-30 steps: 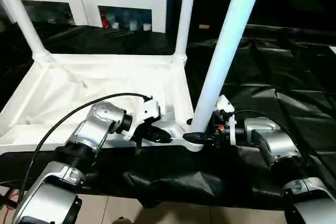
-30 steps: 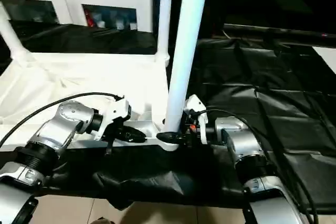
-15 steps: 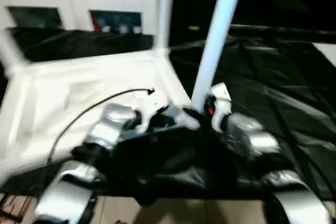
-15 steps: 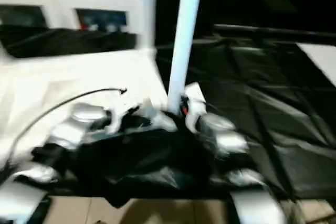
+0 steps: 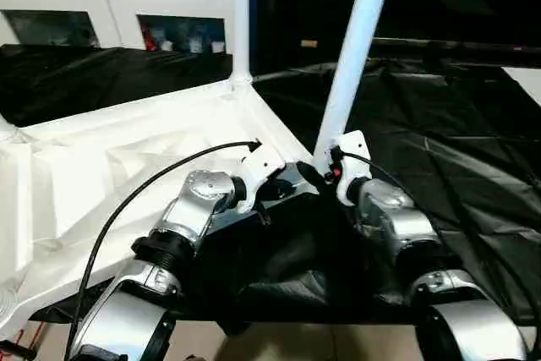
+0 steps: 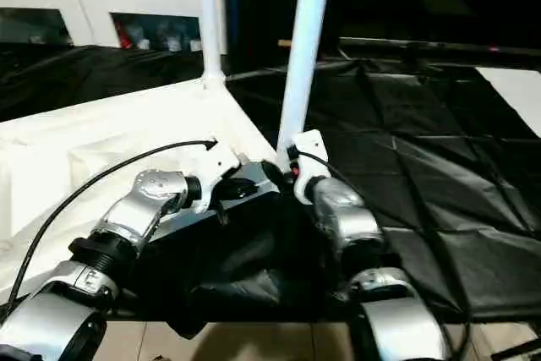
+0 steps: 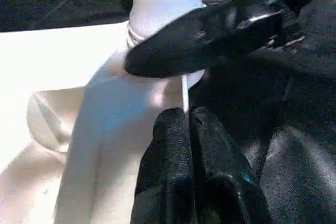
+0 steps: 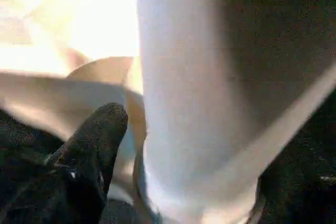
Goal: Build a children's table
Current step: Rotate leg to tighten
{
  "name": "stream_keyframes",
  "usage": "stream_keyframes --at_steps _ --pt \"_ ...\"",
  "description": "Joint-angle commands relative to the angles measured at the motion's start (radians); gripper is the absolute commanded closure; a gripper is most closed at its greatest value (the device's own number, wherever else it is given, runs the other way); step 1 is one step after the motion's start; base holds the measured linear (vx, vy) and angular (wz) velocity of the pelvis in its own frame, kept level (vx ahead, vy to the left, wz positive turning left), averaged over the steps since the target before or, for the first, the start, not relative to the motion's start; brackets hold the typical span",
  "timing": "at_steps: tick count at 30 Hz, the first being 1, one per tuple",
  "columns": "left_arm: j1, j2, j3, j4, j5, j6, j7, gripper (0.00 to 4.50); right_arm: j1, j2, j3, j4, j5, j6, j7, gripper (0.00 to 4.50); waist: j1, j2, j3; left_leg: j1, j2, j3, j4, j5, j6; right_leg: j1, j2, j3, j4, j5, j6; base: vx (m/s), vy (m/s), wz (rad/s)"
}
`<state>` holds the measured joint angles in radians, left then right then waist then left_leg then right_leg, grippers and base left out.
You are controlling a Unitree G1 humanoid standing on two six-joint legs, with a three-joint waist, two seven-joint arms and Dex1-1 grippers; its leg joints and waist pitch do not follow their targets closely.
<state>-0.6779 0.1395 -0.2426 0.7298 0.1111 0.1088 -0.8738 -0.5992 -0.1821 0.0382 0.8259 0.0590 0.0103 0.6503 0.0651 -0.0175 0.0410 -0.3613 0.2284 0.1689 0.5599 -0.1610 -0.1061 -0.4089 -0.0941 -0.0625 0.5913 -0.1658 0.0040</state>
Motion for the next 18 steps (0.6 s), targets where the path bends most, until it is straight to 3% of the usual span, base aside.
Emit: stream_keyframes --at_steps 1,2,6,10,14,15,18 --pt "-0.019 -0.007 -0.021 0.002 0.003 -0.031 -0.014 4.50 0.037 -0.015 0.055 -0.043 -0.003 -0.001 0.129 0.79 0.005 -0.001 -0.059 0.009 -0.005 0.017 -0.060 -0.333 0.042 0.042 -0.026 0.027 -0.081 -0.273 -0.184 0.000 0.000 0.00" --pt "-0.018 0.003 -0.019 0.006 0.005 -0.039 -0.026 4.50 0.073 -0.082 0.047 -0.112 0.019 0.016 0.234 0.79 0.008 -0.003 -0.061 0.005 -0.005 0.019 -0.056 -0.286 0.059 0.047 -0.025 0.029 -0.071 -0.195 -0.213 0.000 0.000 0.00" --pt "-0.017 0.022 -0.024 0.011 0.004 -0.046 -0.055 4.50 0.105 -0.169 0.022 -0.174 0.063 0.046 0.337 0.79 0.022 -0.005 -0.063 -0.001 -0.004 0.019 -0.052 -0.222 0.088 0.057 -0.027 0.027 -0.060 -0.117 -0.235 0.000 0.000 0.00" --pt "-0.012 0.045 -0.019 -0.004 -0.020 -0.044 -0.102 4.50 0.137 -0.263 -0.011 -0.225 0.117 0.080 0.428 0.79 0.025 -0.007 -0.060 -0.001 -0.004 0.020 -0.051 -0.243 0.089 0.057 -0.027 0.025 -0.064 -0.161 -0.238 0.000 0.000 0.00" --pt "-0.012 0.051 -0.016 -0.005 -0.029 -0.046 -0.127 4.50 0.169 -0.289 -0.012 -0.288 0.135 0.126 0.472 0.79 0.025 -0.012 -0.058 -0.001 -0.005 0.020 -0.052 -0.269 0.076 0.054 -0.030 0.025 -0.073 -0.256 -0.206 0.000 0.000 0.00" --pt "-0.013 0.053 -0.016 -0.005 -0.029 -0.049 -0.130 4.23 0.174 -0.293 -0.012 -0.297 0.138 0.132 0.479 0.78 0.025 -0.010 -0.058 -0.001 -0.004 0.019 -0.053 -0.269 0.074 0.052 -0.030 0.024 -0.074 -0.268 -0.201 0.000 0.000 0.00" --pt "-0.013 0.061 -0.019 -0.009 -0.032 -0.037 -0.149 4.06 0.181 -0.295 -0.012 -0.309 0.141 0.140 0.479 0.77 0.027 -0.008 -0.059 -0.001 -0.002 0.019 -0.053 -0.255 0.066 0.050 -0.030 0.024 -0.072 -0.258 -0.203 0.000 0.000 0.00"
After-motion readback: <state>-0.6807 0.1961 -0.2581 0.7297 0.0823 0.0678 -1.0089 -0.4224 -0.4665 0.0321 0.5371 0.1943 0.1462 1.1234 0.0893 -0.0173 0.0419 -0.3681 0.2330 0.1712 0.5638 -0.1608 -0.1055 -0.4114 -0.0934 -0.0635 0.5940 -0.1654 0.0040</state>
